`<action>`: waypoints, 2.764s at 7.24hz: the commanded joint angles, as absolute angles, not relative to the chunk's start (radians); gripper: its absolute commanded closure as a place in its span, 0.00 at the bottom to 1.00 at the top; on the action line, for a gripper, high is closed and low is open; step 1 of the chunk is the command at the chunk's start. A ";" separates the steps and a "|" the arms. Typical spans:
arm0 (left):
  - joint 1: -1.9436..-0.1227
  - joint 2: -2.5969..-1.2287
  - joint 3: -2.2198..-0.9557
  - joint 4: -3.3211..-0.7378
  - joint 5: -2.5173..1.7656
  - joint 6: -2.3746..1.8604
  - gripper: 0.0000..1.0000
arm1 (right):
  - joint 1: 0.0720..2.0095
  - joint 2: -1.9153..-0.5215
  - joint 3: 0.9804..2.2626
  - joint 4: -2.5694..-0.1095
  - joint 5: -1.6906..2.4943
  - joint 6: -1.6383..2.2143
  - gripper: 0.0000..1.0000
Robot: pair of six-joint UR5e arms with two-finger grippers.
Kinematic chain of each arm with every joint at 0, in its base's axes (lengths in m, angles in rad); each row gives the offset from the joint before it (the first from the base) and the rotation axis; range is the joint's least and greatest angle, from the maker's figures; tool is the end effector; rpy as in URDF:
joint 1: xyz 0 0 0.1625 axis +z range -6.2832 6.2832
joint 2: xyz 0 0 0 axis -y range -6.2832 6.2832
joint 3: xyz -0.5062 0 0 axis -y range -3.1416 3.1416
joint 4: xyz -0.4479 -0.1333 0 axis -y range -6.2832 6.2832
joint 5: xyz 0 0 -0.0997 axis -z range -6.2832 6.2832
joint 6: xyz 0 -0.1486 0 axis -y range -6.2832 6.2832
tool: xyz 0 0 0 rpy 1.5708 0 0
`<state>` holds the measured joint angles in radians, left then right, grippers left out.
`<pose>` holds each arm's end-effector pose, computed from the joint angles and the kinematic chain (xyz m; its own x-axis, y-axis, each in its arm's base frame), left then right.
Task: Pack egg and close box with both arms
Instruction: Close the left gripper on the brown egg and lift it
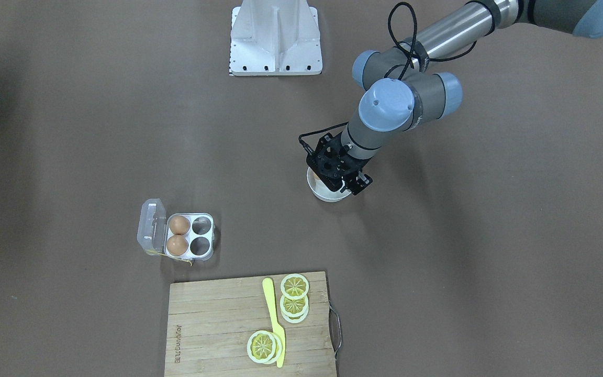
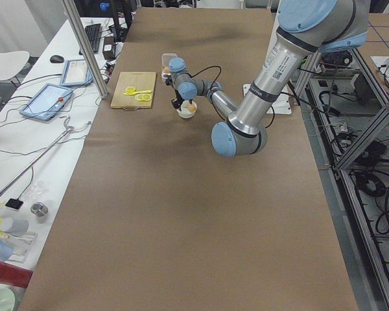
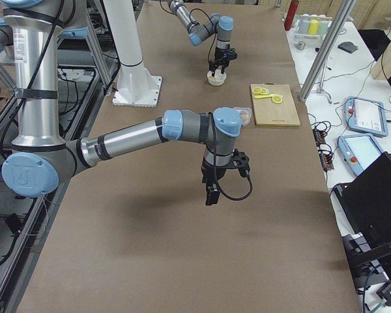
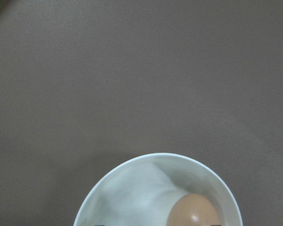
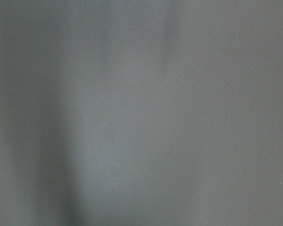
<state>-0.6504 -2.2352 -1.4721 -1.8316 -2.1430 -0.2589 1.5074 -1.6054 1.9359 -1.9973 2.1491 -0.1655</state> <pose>0.6442 -0.5565 0.3322 0.3237 0.7749 -0.5429 -0.4720 0.6296 0.6171 0.0207 -0.4958 0.6565 0.8172 -0.1644 0.5524 0.2004 0.9797 -0.0049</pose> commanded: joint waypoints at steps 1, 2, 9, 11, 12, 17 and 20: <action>-0.646 -2.235 -1.463 -1.832 -2.143 -0.259 0.20 | 1.506 -1.605 1.936 -1.997 2.149 -0.166 0.00; -0.646 -2.237 -1.460 -1.833 -2.143 -0.262 0.20 | 1.505 -1.605 1.934 -1.997 2.149 -0.166 0.00; -0.634 -2.240 -1.471 -1.830 -2.143 -0.284 0.20 | 1.505 -1.605 1.934 -1.997 2.148 -0.167 0.00; -0.630 -2.237 -1.462 -1.832 -2.143 -0.290 0.20 | 1.505 -1.605 1.934 -1.997 2.148 -0.166 0.00; -0.630 -2.237 -1.457 -1.832 -2.143 -0.290 0.20 | 1.505 -1.605 1.934 -1.997 2.148 -0.166 0.00; -0.627 -2.241 -1.437 -1.827 -2.141 -0.290 0.51 | 1.505 -1.605 1.934 -1.997 2.148 -0.166 0.00; -0.618 -2.244 -1.425 -1.827 -2.114 -0.307 0.66 | 1.503 -1.605 1.934 -1.997 2.148 -0.166 0.00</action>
